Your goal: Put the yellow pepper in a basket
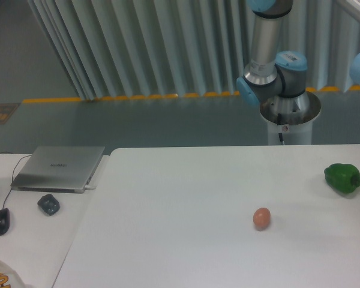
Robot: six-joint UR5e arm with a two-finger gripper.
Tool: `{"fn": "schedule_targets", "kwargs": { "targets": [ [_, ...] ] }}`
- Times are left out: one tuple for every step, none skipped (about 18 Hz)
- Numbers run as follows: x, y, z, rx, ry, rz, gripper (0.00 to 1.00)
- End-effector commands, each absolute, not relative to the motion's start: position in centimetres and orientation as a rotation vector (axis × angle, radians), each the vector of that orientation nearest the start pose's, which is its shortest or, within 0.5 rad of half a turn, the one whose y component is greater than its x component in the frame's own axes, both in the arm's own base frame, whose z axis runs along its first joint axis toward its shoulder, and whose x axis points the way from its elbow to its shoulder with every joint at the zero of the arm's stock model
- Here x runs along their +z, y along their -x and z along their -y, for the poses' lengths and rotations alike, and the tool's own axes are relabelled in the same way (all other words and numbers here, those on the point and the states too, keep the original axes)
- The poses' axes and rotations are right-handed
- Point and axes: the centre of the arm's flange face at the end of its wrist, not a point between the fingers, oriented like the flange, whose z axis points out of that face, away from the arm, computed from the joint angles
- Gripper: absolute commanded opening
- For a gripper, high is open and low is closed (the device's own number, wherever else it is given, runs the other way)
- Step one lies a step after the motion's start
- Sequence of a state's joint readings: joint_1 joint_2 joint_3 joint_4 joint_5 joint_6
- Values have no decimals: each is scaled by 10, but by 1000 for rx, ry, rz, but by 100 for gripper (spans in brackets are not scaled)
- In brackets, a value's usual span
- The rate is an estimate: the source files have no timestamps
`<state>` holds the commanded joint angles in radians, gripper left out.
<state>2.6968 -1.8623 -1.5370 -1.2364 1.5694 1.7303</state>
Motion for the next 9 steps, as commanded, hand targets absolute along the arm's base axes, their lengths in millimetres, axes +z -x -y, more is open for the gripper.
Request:
{"fn": "schedule_targets", "kwargs": {
  "targets": [
    [378,492,-383,119,2978,-929,100],
    [380,492,-385,120,2964,-926,100],
    [378,493,-386,109,2961,-925,100],
    [378,493,-386,109,2961,-925,100],
    [377,493,-386,107,2961,-925,100],
    [378,493,-386,109,2961,-925,100],
    [378,493,-386,109,2961,-925,100],
    [377,493,-386,107,2961,-925,100],
    [377,493,-385,107,2962,-922,100]
  ]
}}
